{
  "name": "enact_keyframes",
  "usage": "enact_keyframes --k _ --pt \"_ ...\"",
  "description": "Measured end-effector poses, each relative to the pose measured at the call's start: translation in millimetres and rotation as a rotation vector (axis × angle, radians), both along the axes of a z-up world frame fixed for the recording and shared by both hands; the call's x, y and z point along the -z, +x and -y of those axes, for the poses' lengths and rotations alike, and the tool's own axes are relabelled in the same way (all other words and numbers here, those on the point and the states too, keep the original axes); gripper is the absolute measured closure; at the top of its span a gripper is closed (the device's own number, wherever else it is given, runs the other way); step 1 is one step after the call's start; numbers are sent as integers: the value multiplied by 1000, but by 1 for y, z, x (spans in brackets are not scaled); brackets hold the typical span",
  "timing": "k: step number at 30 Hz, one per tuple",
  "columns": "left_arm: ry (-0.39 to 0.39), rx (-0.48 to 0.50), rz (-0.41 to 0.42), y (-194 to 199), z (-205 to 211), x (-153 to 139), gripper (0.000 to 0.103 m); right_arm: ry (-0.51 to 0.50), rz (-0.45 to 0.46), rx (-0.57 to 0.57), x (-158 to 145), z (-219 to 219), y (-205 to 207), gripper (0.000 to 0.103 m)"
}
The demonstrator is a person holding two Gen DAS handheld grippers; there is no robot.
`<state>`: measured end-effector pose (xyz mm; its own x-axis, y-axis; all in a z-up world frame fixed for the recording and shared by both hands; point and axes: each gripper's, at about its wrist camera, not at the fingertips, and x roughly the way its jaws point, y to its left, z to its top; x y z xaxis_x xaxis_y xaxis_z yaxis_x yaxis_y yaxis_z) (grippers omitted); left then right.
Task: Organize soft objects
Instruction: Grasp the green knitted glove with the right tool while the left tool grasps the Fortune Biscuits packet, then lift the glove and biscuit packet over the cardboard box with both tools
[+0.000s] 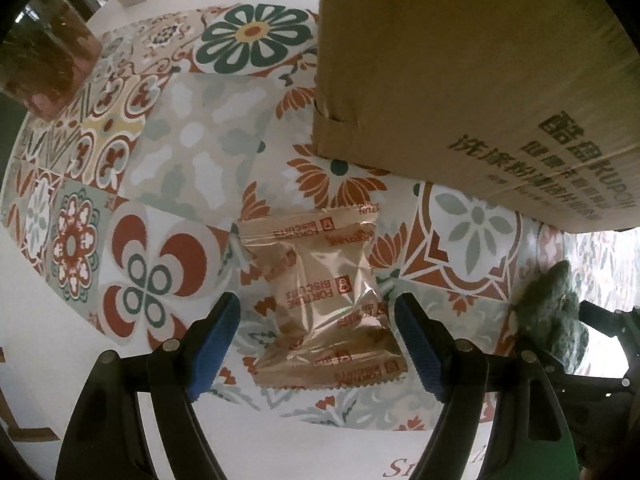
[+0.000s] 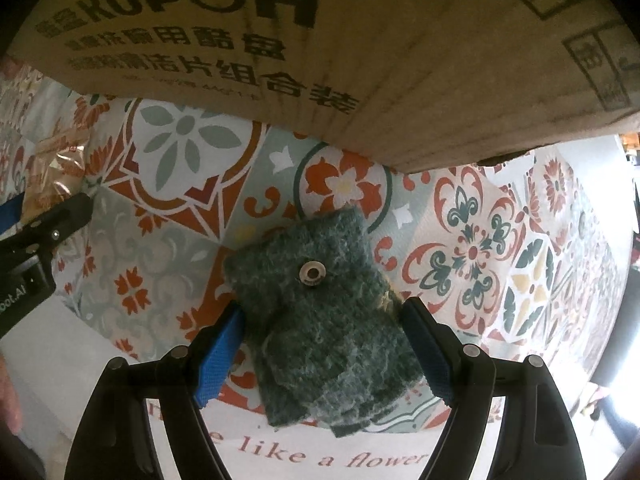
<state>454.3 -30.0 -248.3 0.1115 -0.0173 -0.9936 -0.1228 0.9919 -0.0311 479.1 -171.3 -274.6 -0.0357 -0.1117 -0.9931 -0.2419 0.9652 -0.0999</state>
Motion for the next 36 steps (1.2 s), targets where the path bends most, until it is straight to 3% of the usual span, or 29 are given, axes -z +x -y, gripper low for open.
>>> enact_keyframes --k 4,7,13,21,27,36 --pt "-8 14 -1 0 2 5 25 13 27 23 4 5 -2 23" --pt "-7 33 17 0 3 4 32 21 49 40 -1 12 -6 27" --pt "-1 50 36 5 2 0 52 60 100 89 -19 18 -20 45" --pt "-35 107 52 -11 -2 -15 53 120 172 137 -33 27 -41 64" --pt "-55 176 86 -34 1 -24 53 198 210 185 -47 36 -64 68" --pt "-92 248 166 -71 20 -60 53 316 285 258 -71 51 -111 72"
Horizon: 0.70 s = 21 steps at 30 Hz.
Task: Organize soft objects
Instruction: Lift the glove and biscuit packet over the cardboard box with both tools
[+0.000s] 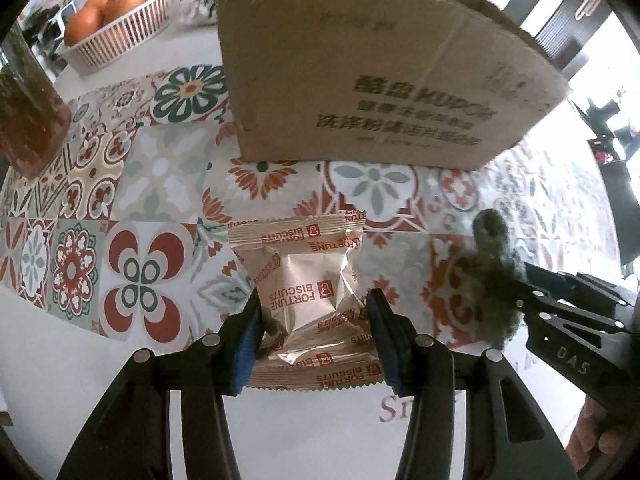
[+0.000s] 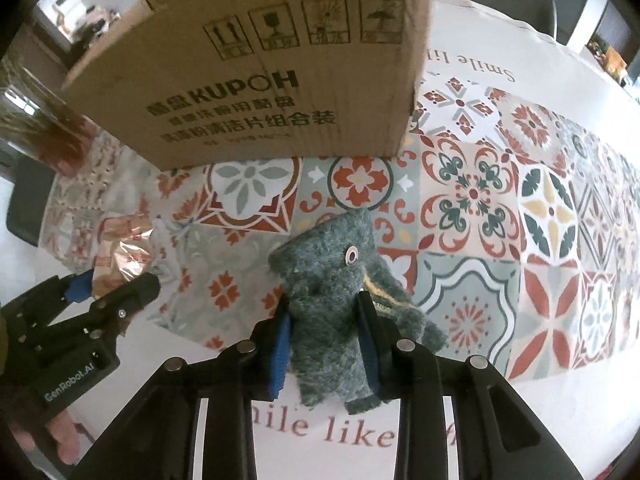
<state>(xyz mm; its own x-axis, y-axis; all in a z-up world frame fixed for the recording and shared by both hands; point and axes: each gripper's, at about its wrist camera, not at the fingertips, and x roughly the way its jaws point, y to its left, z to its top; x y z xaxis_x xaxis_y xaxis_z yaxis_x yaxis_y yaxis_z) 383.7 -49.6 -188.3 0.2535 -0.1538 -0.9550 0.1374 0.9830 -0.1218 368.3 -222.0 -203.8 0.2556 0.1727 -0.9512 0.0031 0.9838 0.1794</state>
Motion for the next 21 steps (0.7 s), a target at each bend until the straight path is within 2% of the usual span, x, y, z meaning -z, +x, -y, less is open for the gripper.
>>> enact_keyframes --k 10,18,21 --pt "-17 50 76 -19 3 -31 53 76 98 51 -40 6 -26 75" --pt "-24 71 148 -31 0 -55 53 134 167 87 -47 -6 -29 78" --pt "-32 73 170 -34 0 -63 53 142 203 95 -59 -6 -33 78"
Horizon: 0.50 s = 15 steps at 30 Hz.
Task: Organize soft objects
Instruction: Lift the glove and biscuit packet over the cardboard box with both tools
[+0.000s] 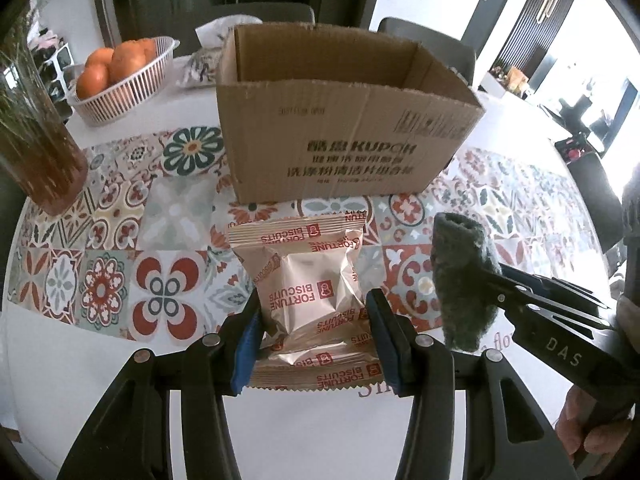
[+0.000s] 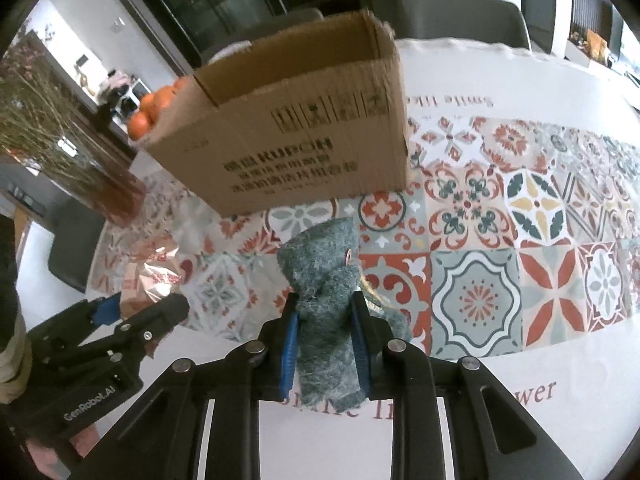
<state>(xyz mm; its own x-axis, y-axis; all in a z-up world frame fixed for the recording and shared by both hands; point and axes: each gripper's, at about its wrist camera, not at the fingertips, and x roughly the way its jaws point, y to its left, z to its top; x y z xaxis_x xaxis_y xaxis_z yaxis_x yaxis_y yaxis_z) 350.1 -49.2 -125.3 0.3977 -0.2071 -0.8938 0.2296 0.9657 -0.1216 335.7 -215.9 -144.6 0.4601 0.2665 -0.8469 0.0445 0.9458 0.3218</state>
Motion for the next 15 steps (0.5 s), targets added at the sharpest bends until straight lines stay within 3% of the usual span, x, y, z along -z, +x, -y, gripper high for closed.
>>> enact_keyframes --k 15 --pt "-59 32 131 -5 1 -57 53 41 177 20 -68 3 -1 78"
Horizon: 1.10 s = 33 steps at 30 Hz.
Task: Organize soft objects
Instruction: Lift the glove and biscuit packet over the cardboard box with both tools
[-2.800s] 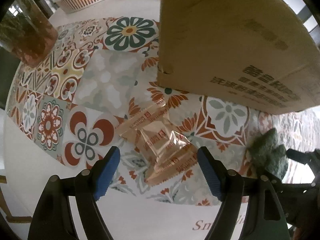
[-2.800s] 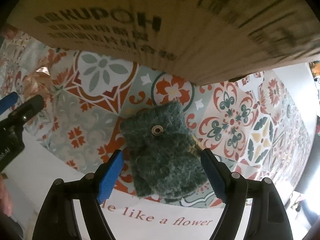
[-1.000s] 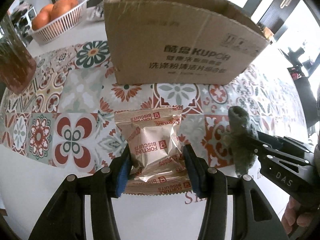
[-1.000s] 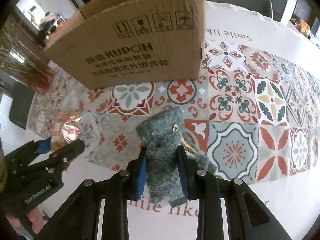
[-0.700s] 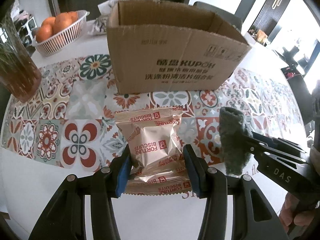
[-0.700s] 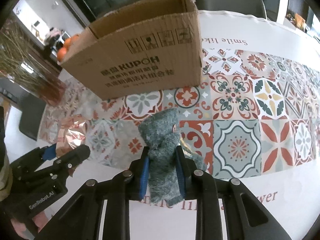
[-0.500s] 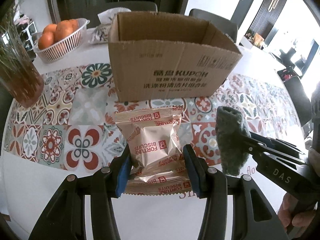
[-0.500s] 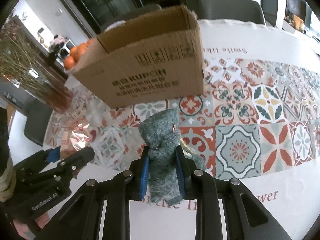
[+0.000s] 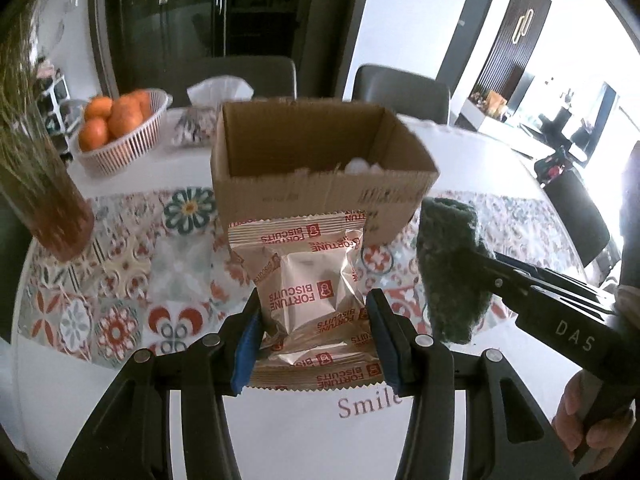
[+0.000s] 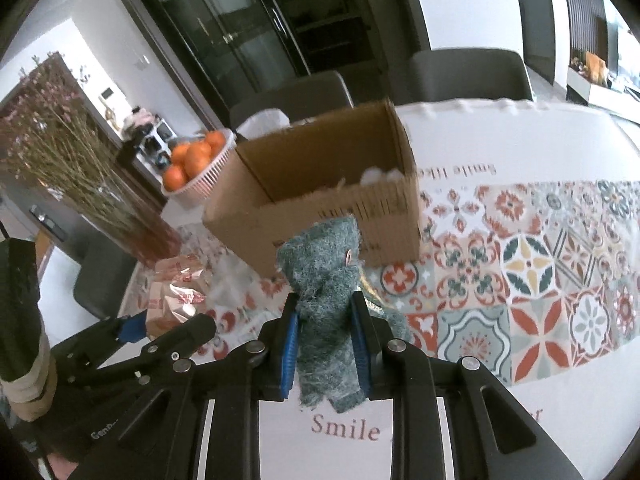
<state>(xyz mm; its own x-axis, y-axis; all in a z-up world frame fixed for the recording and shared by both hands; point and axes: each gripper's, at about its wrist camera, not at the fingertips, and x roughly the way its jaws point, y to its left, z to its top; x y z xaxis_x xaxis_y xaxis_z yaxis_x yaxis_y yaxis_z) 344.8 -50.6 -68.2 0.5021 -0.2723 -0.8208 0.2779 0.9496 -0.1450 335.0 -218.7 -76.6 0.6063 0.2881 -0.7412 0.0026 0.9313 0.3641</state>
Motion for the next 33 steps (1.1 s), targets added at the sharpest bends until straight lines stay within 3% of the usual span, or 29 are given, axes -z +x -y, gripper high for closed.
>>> enact_keyframes --k 19,33 --pt "-12 -10 133 33 -2 -59 53 29 161 -20 -65 -4 38 78" --pt "7 -25 166 73 1 -75 53 5 190 -39 -82 -2 84 78"
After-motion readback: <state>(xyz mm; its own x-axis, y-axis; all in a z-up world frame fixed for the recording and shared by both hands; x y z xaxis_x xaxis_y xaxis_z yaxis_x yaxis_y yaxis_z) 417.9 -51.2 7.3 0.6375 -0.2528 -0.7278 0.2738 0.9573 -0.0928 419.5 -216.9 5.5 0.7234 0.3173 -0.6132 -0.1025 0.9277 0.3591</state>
